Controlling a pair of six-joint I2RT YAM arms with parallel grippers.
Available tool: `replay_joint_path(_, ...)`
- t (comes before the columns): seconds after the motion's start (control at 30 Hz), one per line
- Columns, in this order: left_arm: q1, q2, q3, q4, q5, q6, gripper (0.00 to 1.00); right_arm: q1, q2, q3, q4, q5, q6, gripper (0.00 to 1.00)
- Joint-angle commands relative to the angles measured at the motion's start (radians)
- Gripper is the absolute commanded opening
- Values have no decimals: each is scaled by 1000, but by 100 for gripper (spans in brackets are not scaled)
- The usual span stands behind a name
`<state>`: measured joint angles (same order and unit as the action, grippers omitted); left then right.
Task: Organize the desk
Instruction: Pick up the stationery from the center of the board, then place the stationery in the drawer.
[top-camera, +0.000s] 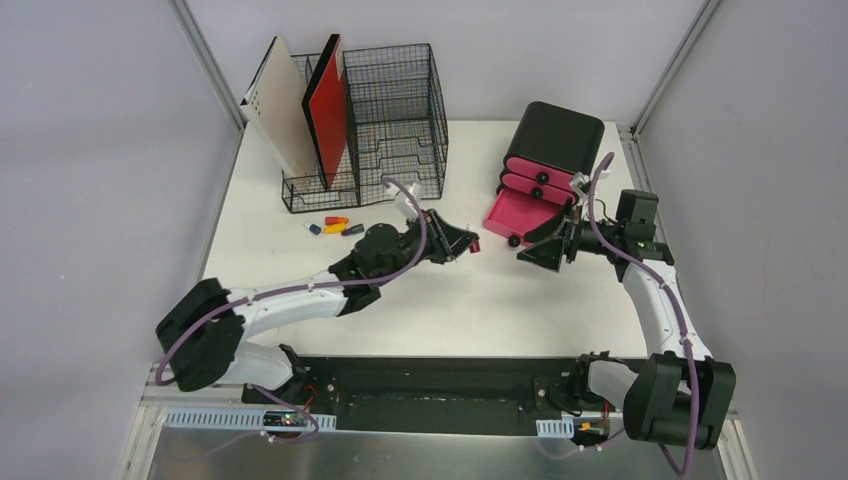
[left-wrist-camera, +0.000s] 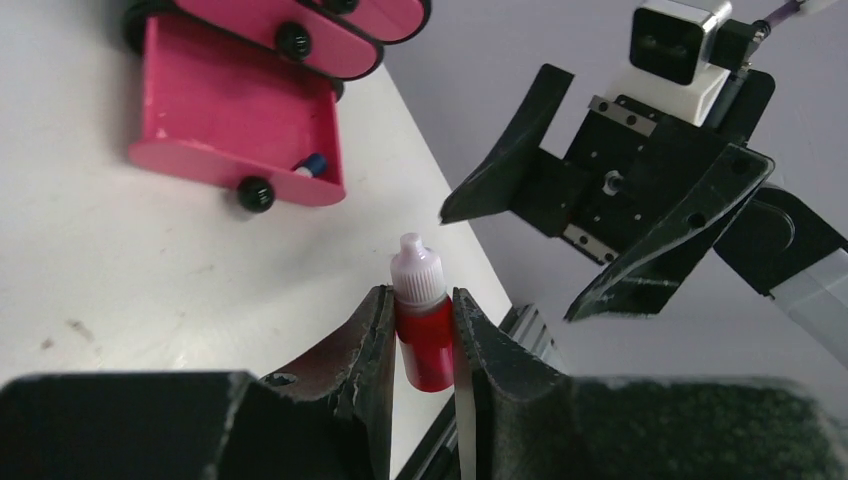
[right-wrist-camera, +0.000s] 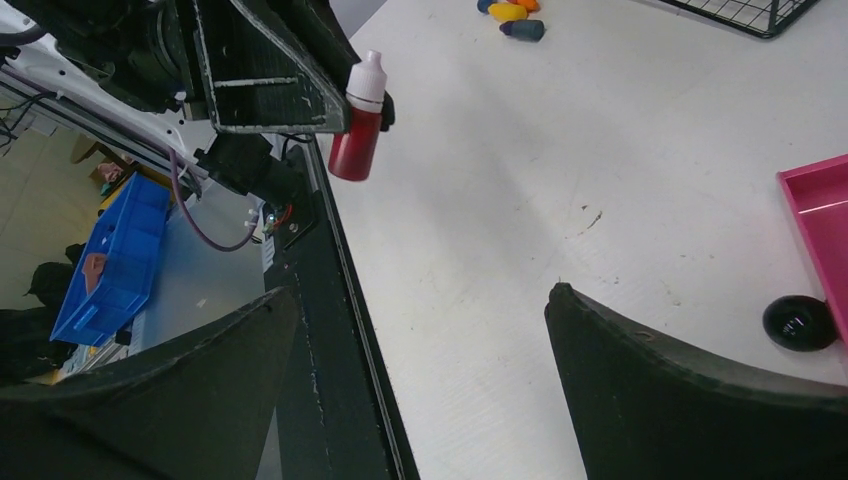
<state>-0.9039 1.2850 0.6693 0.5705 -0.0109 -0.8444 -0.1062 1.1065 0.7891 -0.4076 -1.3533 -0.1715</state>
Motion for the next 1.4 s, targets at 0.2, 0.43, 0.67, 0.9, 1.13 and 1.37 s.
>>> replay_joint_path(0.2,-114,276,263,186,-128,56,0,46,21,1,83,3,30,99)
replay_joint_path(0.43,-143,353,323,218,-133,42,0,46,9,3,83,44,31,95)
replay_joint_path(0.67,-153,380,337,239,-123,27,0,47,19,4,87,66,36,80)
replay_joint_path(0.9,-156,403,351,243,-109,21,0,48,16,3,100,47,50,62)
replay_joint_path(1.13,-158,422,361,246,-88,11,4,48,28,10,107,46,55,32)
replay_joint_path(1.37,-159,416,358,231,-75,10,34,47,39,41,0,42,-48,9)
